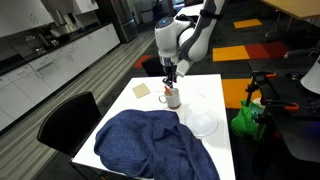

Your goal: Take the pen out of the cup and put it on the table

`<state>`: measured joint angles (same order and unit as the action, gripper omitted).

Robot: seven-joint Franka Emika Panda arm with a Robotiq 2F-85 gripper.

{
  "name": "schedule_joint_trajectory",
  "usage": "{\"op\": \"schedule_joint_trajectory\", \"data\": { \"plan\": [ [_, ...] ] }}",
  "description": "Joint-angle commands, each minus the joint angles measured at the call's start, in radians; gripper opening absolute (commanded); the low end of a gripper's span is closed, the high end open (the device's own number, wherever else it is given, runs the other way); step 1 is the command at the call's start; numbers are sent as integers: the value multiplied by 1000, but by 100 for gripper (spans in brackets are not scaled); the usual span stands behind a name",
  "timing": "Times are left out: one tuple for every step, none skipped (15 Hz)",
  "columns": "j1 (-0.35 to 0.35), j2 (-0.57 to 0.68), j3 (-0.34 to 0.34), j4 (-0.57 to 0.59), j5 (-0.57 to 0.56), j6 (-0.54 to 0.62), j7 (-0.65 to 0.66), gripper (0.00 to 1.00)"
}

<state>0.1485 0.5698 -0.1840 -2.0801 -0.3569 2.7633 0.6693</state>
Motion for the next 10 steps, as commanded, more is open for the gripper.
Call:
{"op": "schedule_joint_trajectory", "data": {
  "plan": [
    [19,32,-17,31,54,3,-65,47],
    [17,40,-15,37,67,3,-78,46],
    [17,48,-13,43,78,3,-91,47],
    [15,58,-10,51,91,4,-104,45],
    [15,67,-9,59,105,3,-116,45],
    [12,76,-4,66,123,4,-134,44],
    [14,85,-6,73,136,4,-146,44],
    [10,96,-1,84,154,3,-161,45],
    [11,104,-1,92,168,3,-174,44],
    [9,113,2,101,182,4,-188,45]
  ]
}}
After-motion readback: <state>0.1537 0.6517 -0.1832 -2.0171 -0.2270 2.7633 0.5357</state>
